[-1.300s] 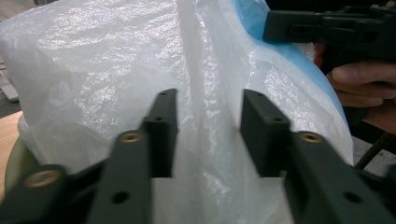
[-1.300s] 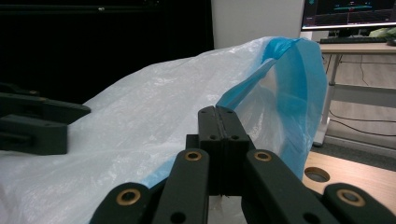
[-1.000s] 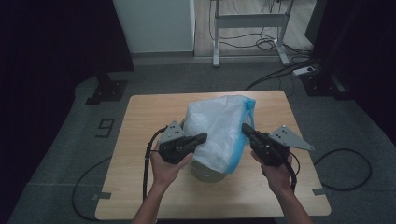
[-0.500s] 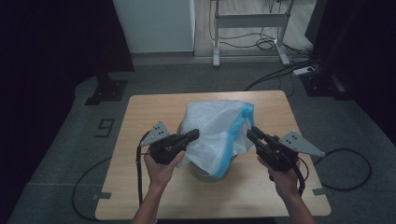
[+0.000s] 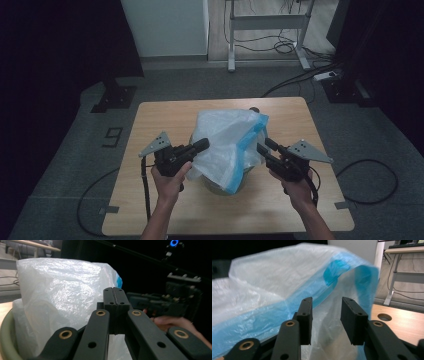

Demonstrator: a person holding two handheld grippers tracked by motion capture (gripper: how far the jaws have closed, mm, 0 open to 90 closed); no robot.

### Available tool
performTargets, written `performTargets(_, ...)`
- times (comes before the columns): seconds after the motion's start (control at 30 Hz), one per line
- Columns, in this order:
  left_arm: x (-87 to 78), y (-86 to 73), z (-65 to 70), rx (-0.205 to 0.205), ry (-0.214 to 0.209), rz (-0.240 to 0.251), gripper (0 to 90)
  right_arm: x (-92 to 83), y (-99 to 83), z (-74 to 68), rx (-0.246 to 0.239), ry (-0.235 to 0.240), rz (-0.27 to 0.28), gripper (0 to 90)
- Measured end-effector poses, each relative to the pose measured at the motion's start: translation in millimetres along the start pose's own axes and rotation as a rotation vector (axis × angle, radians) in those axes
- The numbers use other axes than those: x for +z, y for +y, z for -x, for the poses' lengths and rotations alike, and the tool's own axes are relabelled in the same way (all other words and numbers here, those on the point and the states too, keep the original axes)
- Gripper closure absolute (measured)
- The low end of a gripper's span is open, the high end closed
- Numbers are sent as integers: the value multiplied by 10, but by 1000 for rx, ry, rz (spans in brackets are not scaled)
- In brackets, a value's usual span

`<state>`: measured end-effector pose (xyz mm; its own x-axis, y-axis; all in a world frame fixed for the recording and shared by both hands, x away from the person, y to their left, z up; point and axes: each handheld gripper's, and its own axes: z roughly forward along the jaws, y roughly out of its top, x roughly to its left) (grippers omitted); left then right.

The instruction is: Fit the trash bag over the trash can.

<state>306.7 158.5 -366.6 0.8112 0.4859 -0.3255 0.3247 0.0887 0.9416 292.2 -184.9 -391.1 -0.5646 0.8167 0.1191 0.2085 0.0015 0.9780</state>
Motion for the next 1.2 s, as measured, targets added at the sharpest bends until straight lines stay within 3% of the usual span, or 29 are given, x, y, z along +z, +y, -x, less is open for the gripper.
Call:
performTargets(0.1,-29,19,-15,-38,-45,32,900,48,-8,-9,0,2,-6,585)
performTargets(0.23,-55,33,-13,-51,-76,48,900,114,-7,-11,-11,-2,-7,581)
performTargets(0.47,-57,34,-14,-52,-79,53,900,198,-34,2,-21,-13,-19,574)
performTargets(0.6,-66,50,-6,-49,-83,58,900,244,-85,-40,-65,-36,-26,549)
performTargets(0.73,-69,76,7,-48,-91,61,900,273,-72,-44,-77,-46,-20,546)
performTargets(1.2,-77,153,71,-60,-157,82,900,274,-57,-47,-96,-88,18,524)
